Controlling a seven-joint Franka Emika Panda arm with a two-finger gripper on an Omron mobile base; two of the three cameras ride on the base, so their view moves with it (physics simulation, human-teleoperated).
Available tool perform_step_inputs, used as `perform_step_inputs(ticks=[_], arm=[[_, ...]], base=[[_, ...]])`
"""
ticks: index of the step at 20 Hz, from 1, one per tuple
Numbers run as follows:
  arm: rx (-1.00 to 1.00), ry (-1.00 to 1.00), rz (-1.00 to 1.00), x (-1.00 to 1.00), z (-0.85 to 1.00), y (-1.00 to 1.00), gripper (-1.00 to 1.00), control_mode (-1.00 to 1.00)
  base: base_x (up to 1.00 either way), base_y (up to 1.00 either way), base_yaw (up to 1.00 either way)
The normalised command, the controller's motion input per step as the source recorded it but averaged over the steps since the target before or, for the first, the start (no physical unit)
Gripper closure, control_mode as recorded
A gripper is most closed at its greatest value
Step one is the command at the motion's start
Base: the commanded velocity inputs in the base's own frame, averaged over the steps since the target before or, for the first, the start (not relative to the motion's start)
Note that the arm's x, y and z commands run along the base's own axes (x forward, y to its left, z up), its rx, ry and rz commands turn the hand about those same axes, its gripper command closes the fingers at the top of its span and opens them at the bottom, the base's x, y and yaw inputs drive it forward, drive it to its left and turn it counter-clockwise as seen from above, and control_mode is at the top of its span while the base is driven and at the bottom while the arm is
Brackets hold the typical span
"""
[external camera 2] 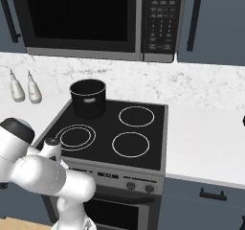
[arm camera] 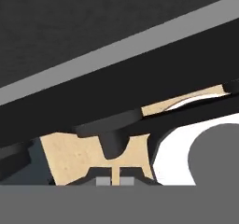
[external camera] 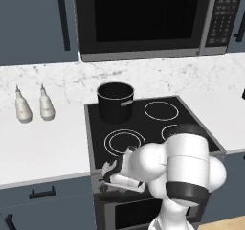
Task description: Turn off the rear left burner of the stove.
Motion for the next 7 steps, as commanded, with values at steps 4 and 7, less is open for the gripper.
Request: perform_step_inputs(ticks=[4, 7], arm=[[0.34, -0.44, -0.24, 0.00, 0.00, -0.21, 1.00, -1.00], [0.29, -0.54, -0.19, -0.19, 0.07, -0.45, 1.00, -1.00]], base=[[0.00, 0.00, 0.00], [0.00, 0.00, 0.00]])
